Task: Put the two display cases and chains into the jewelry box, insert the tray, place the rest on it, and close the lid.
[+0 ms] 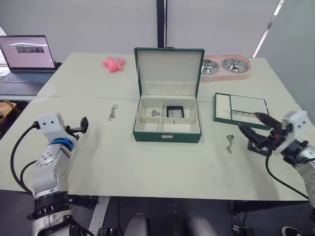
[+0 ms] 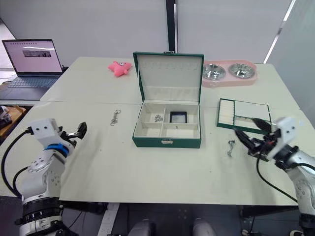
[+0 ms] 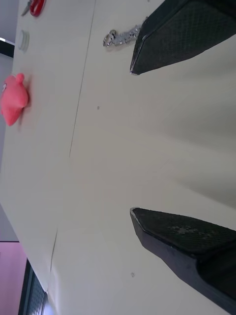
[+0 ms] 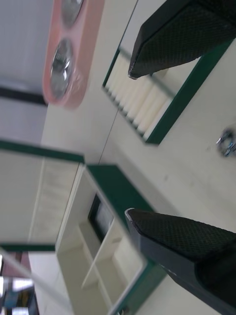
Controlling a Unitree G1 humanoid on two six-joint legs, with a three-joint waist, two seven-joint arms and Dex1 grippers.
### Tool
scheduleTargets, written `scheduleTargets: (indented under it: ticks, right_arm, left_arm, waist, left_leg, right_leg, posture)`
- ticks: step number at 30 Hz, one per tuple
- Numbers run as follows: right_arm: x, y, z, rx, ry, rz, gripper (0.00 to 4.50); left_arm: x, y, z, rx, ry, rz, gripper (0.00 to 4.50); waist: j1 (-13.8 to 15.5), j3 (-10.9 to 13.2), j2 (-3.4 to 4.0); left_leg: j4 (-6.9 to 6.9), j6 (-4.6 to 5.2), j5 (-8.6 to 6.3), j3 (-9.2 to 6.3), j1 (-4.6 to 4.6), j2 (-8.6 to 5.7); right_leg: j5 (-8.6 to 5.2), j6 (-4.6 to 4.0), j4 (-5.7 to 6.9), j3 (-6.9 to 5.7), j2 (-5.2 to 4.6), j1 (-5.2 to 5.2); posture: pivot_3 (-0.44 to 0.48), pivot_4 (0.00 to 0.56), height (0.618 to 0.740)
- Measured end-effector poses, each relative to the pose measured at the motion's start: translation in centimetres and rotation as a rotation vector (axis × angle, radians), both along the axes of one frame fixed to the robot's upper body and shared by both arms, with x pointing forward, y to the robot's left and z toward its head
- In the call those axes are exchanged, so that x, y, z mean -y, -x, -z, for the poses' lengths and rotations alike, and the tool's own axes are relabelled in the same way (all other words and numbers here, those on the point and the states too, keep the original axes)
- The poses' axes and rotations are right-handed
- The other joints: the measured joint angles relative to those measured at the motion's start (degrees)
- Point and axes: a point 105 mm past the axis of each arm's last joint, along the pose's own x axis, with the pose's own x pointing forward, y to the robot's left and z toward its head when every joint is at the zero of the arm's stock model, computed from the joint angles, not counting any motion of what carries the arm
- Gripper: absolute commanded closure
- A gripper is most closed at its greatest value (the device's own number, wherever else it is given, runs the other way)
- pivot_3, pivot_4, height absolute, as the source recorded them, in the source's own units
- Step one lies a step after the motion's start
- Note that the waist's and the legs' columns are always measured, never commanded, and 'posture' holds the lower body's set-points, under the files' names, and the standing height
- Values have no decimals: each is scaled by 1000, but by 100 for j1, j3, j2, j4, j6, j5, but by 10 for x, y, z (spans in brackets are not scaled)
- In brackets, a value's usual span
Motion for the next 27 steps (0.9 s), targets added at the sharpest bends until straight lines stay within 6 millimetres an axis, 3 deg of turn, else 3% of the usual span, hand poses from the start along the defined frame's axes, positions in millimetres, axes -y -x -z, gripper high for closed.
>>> scheduleTargets:
  ticks: [4,6,13,17,24,27]
  right_arm:
    - [-71,0,-4,-40,12,-275,0]
    - [-96,0,-5,-41,17,-359,0]
    - [-149,-13,-11,-16,48,-484,0]
    - [-159,-16,-11,-10,67,-500,0]
    - [-163,-23,-9,-17,76,-486,0]
    - [-164,-25,-13,-5,81,-482,0]
  left_arm:
    - [30,-19,-3,0,-8,70,37]
    - [43,-28,-4,4,-8,95,37]
    - [64,-49,10,-44,10,116,37]
    - [68,-58,15,-70,3,117,37]
    - [75,-81,2,-70,9,118,37]
    - [79,-87,9,-115,-2,138,37]
  waist:
    - [9,1,-2]
    - [8,0,-5]
    - [-2,0,-5]
    - [3,0,-6]
    - [2,0,-6]
    - [-11,0,-6]
  left_leg:
    - [5,0,0,-3,-4,-3]
    - [5,0,0,-4,-6,-3]
    - [5,-1,1,-2,-9,-1]
    - [6,-3,2,-3,-11,-3]
    - [8,-3,2,-5,-12,-4]
    - [7,-3,2,-4,-11,-4]
  right_leg:
    - [0,0,-1,-3,-1,-2]
    - [0,0,-2,-5,-1,-2]
    - [1,0,4,-7,-2,-15]
    - [1,0,5,-9,-4,-16]
    - [1,0,6,-11,-4,-18]
    - [1,0,8,-11,-3,-18]
  posture:
    - [0,150,740]
    - [0,150,740]
    - [0,150,740]
    - [0,150,740]
    - [0,150,740]
    - [0,150,740]
